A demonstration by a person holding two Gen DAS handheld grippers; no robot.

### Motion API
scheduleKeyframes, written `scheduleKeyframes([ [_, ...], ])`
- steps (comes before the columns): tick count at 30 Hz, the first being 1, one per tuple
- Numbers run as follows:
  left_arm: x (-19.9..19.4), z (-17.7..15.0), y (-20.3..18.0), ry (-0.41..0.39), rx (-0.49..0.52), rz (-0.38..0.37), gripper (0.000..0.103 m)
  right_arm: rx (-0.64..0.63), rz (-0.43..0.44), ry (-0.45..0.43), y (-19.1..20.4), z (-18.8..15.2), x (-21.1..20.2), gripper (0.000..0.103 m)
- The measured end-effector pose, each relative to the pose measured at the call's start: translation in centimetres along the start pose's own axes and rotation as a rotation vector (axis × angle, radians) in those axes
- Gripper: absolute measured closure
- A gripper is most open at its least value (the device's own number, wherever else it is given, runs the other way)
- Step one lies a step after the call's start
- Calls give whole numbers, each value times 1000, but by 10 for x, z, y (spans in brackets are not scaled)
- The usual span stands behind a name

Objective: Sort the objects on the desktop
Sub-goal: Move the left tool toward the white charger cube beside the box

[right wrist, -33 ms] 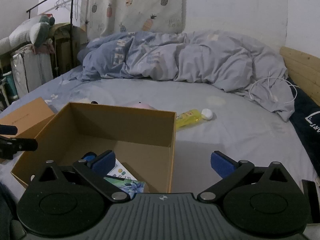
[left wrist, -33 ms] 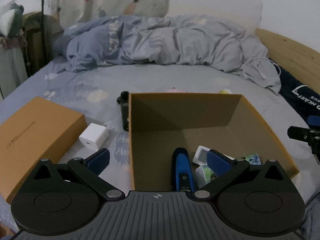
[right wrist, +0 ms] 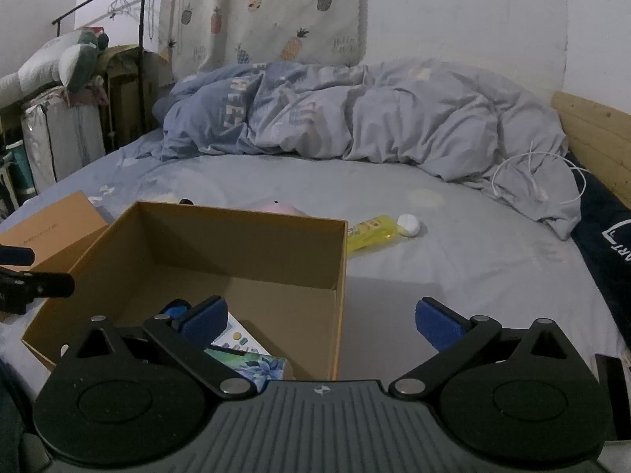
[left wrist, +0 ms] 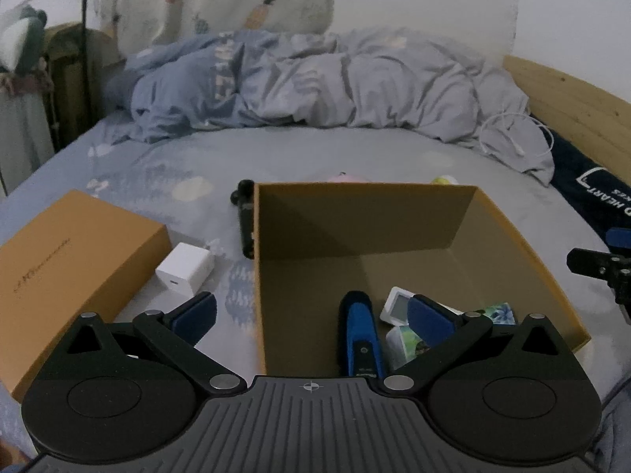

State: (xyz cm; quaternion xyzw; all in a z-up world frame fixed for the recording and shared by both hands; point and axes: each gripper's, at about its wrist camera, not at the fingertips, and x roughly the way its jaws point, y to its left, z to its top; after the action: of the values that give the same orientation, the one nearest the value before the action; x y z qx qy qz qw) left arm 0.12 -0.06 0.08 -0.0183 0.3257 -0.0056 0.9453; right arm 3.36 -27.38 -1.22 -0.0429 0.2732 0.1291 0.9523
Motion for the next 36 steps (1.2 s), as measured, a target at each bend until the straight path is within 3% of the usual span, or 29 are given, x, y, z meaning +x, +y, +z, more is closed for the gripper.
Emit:
scheduleKeyframes([
  [14,8,1,7,-16,-30,24,0,-3,1,5,-6,-2,0,0],
  [30,-5,11,94,-32,-341,174,0,1,22,6,-4,-3,0,0],
  [36,-1,13,115,-16,-409,186,0,1,36,7,-3,-3,0,0],
])
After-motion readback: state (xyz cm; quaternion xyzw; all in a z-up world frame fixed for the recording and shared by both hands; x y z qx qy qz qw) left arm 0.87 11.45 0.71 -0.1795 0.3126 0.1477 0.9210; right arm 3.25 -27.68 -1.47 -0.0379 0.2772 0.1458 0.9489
